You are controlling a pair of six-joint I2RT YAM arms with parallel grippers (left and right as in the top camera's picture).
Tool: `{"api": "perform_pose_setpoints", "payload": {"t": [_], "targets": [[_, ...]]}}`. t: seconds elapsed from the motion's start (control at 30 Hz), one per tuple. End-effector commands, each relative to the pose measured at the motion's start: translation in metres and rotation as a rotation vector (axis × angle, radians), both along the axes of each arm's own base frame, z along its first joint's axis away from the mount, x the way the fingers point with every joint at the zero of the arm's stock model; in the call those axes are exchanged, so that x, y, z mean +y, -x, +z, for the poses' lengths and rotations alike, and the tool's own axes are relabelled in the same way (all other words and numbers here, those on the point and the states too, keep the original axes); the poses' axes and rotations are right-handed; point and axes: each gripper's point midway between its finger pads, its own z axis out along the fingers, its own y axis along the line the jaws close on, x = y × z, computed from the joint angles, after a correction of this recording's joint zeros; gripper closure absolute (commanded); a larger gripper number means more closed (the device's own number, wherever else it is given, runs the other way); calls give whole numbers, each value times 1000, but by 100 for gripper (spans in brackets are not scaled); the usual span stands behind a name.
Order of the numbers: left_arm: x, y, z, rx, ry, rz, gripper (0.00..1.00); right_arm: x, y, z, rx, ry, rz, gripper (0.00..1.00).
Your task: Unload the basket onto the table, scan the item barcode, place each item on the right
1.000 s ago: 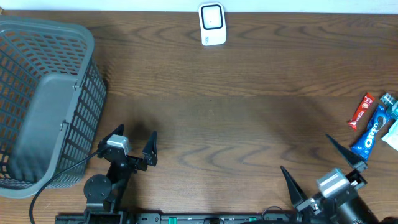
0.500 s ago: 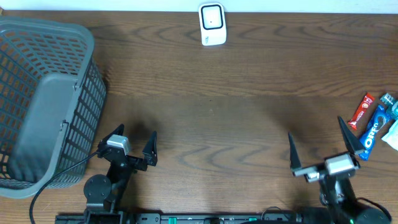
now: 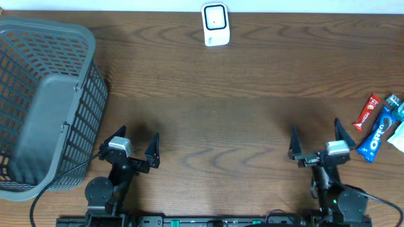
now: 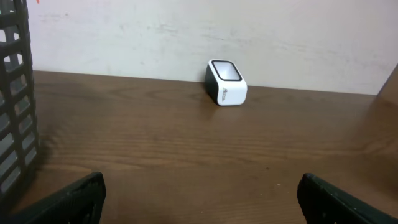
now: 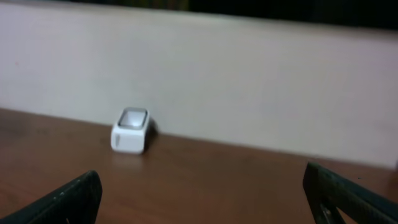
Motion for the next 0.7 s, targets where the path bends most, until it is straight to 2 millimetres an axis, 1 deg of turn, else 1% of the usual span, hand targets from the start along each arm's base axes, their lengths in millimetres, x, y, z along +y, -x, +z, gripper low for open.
{"api": "perform_pose_setpoints", "payload": {"t": [0.0,0.1,0.3,0.47,0.67], "targets": [[-2,1,-15,47,7,-10,2,-5,-4,-21,40,-34,-29,1],[-2,1,-15,47,7,-10,2,-7,-7,-36,77,-36,-39,1],[-2,1,-15,47,7,-10,2,-11,-7,-61,179,-37,-74,1],[-2,1,-15,47,7,-10,2,-5,-6,-61,180,-34,-51,1],[-2,1,-15,47,7,-10,2,-5,-6,-61,180,-34,-52,1]]}}
